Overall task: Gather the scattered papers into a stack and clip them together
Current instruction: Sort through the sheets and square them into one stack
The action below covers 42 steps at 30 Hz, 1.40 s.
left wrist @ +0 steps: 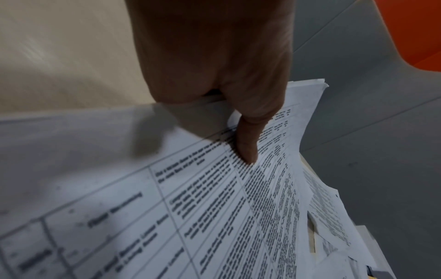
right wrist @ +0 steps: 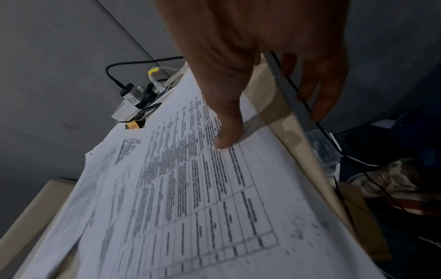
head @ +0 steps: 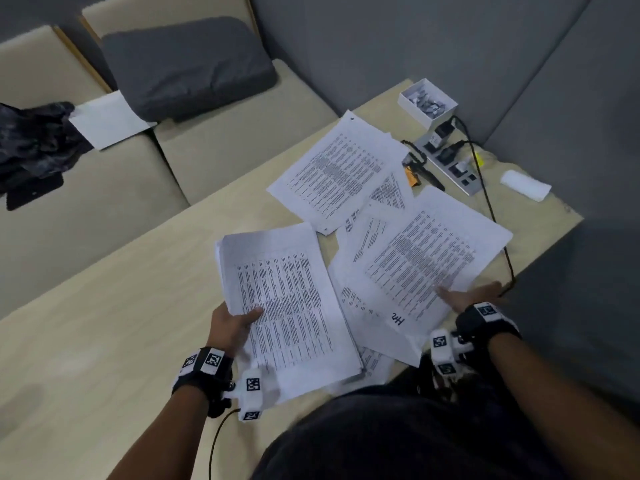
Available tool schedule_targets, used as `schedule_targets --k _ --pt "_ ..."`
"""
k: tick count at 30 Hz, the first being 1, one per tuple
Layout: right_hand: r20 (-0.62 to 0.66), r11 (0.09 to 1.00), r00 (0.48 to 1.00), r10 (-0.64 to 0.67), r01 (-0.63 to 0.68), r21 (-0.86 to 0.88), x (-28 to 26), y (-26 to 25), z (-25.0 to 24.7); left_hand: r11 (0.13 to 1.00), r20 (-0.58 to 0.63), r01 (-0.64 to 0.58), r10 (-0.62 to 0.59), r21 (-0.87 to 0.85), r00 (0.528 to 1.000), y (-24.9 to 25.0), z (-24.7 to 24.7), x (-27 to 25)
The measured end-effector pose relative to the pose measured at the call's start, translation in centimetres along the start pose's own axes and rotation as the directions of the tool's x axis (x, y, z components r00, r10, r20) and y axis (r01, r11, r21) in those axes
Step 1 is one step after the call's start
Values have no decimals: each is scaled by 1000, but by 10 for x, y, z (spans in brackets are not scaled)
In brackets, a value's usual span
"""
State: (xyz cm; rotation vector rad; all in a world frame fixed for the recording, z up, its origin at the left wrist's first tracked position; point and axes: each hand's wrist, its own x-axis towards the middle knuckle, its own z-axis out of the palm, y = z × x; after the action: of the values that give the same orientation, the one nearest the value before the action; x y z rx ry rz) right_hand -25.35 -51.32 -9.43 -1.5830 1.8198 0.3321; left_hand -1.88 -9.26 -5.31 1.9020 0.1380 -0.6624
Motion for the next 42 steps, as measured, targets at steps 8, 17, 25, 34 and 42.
schedule_targets --k 8,17,25,34,42 --pt "76 977 981 -180 188 -104 -80 28 8 995 3 -5 5 99 1000 -3 -26 1" --pt "-11 995 998 -55 56 81 -131 12 33 988 45 -39 33 152 998 -17 -36 -7" --pt "-22 993 997 -81 82 83 -149 -5 45 976 53 -14 3 216 999 -25 -34 -7" --pt "121 973 981 -149 124 193 -142 -17 51 942 96 -23 -10 334 995 -18 -18 2" --pt "-35 807 856 -516 499 316 -163 -33 41 936 129 -25 -23 352 991 -1 -6 -1"
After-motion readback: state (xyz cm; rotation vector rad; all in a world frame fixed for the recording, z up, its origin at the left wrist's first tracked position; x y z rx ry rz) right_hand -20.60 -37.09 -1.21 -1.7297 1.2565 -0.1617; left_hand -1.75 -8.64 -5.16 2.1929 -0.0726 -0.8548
